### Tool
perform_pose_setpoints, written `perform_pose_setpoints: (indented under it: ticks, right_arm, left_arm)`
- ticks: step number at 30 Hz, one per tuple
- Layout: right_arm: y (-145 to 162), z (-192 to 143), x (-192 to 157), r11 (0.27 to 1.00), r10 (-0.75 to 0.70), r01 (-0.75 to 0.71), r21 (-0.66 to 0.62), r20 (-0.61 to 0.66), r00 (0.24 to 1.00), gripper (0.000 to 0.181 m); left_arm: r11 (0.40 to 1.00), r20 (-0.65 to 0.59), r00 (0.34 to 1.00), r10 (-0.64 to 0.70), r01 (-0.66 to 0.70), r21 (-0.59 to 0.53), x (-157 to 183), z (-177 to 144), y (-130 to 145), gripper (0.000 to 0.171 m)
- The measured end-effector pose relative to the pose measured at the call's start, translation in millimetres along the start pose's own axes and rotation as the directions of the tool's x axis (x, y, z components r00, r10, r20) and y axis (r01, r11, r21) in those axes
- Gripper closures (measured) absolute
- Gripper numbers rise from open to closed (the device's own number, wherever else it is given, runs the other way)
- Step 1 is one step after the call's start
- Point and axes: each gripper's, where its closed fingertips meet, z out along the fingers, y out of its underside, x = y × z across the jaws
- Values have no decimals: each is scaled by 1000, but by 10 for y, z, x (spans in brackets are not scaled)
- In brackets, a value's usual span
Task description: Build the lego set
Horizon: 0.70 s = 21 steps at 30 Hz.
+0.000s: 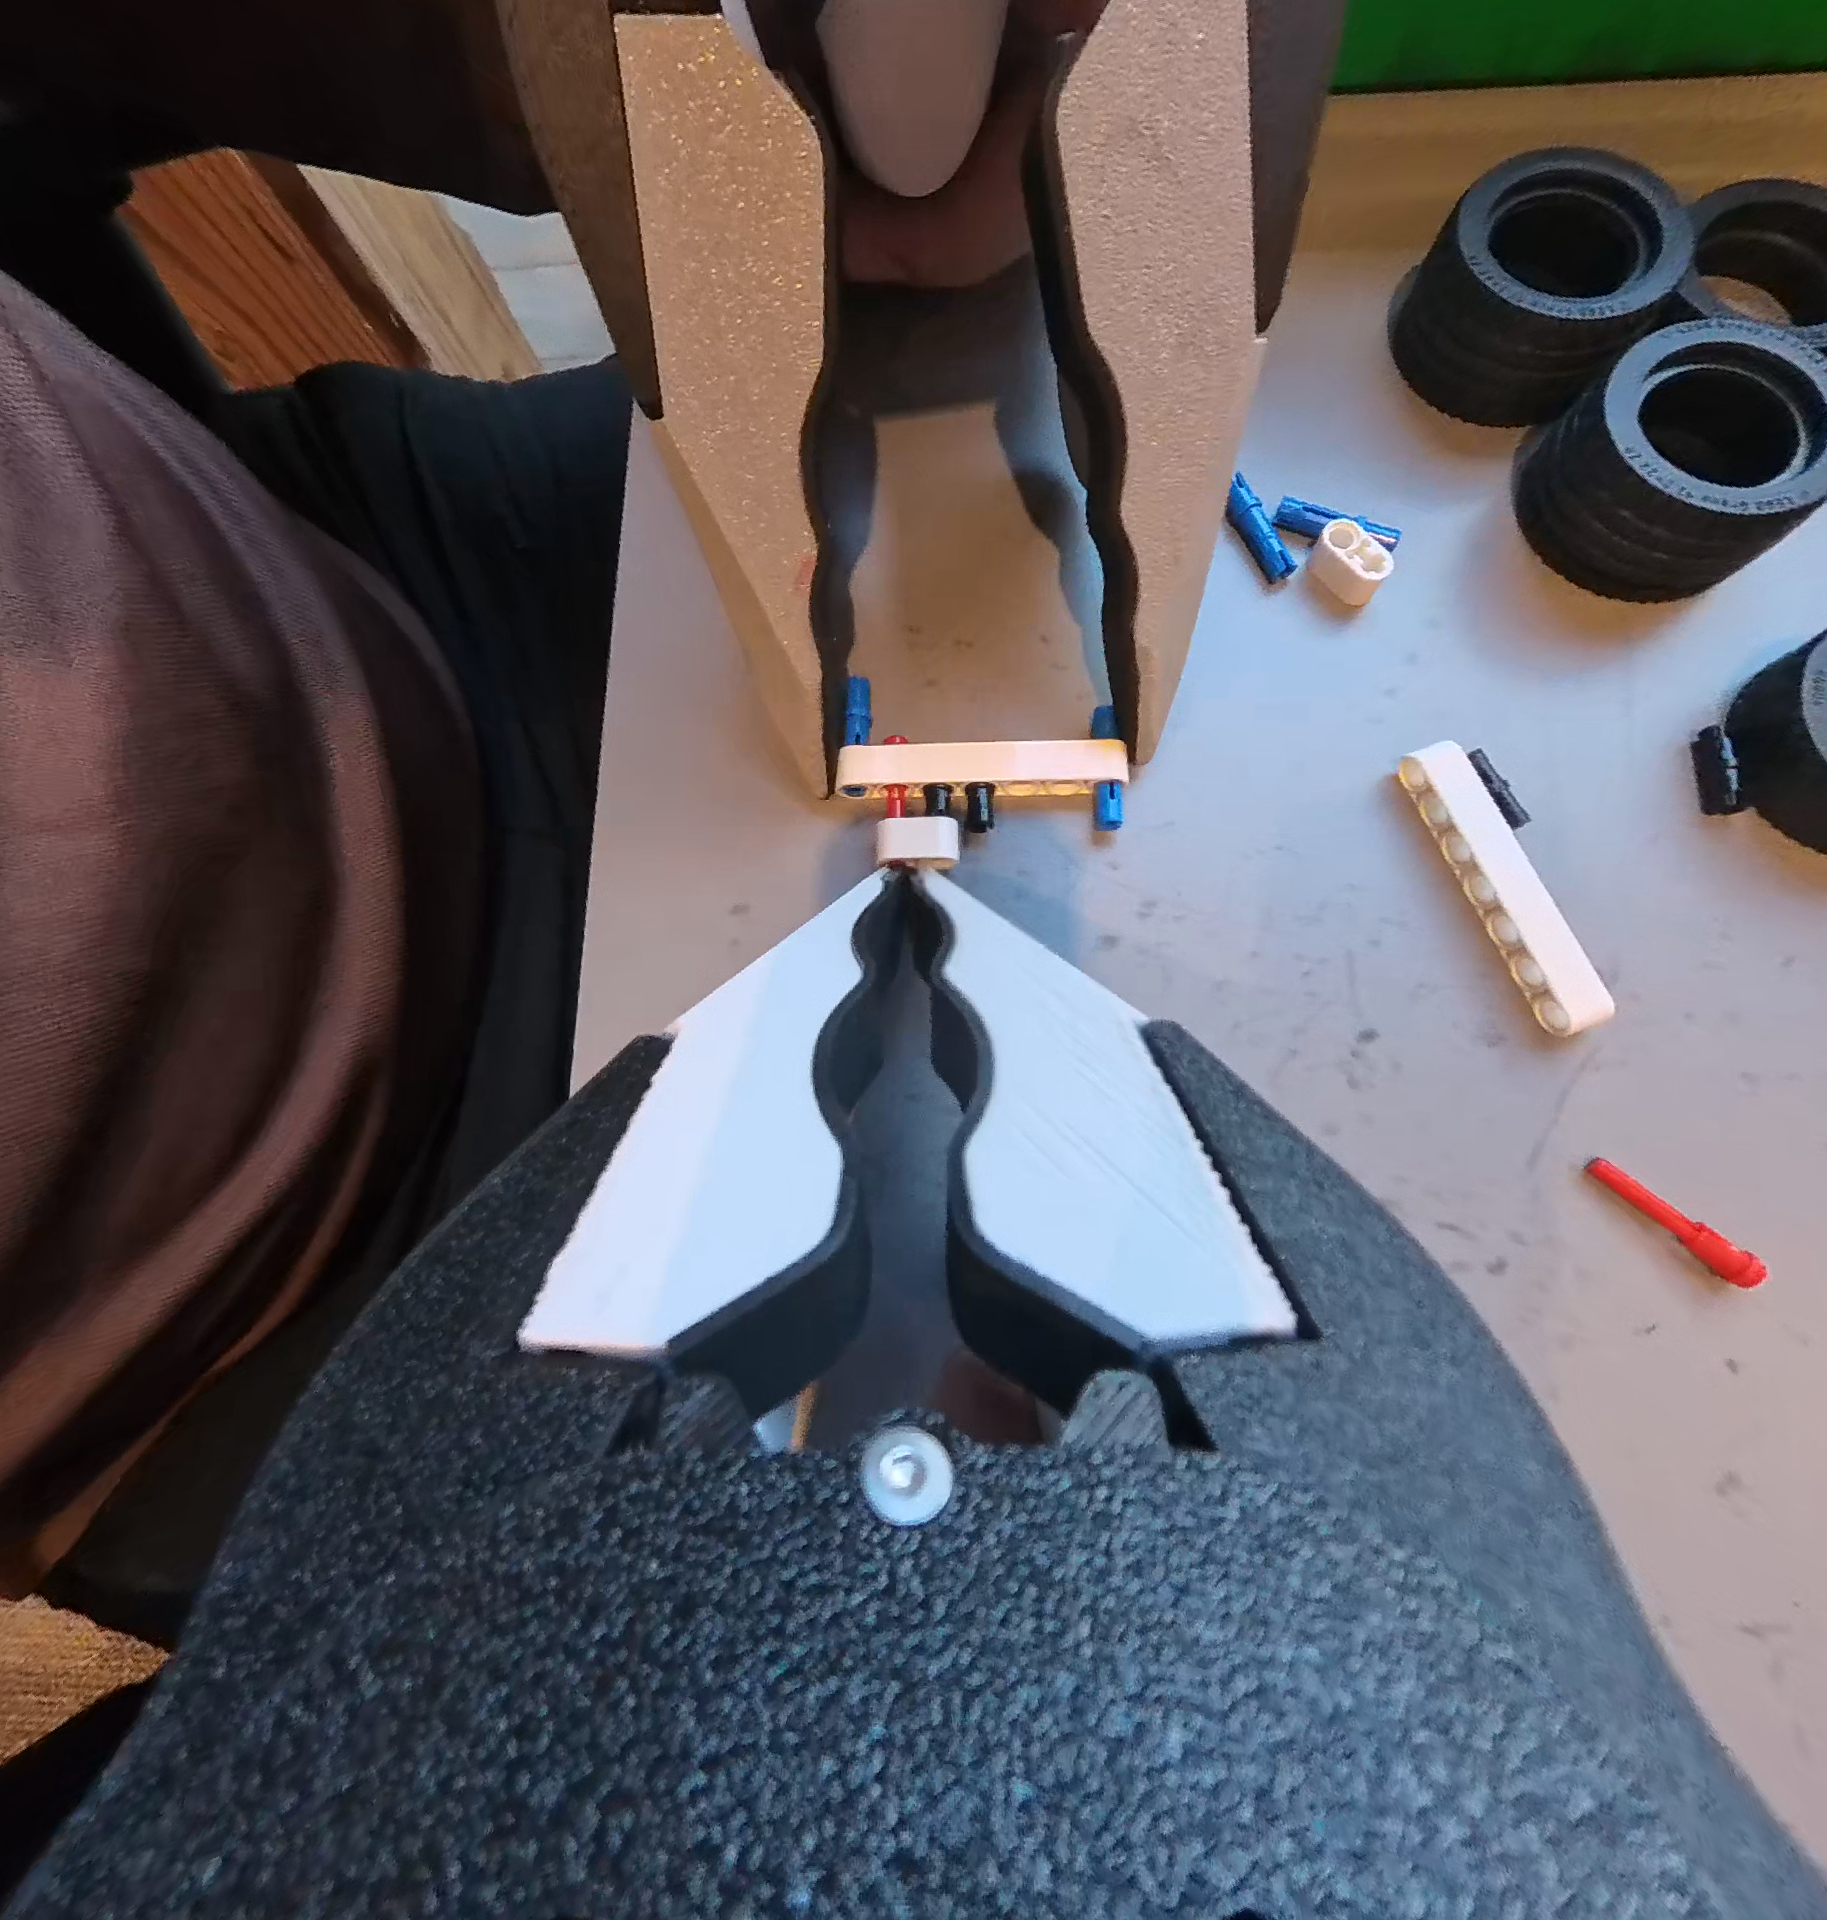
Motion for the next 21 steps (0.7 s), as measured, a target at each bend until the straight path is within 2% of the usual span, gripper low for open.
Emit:
perform_pose_setpoints:
  ticks: [21]
  right_arm:
    - [5,0,-7,1000,-6,7,-3,38,999,181]
  left_arm:
    - [1000,-13,1000,19,-19,-1,4,5,-7,118]
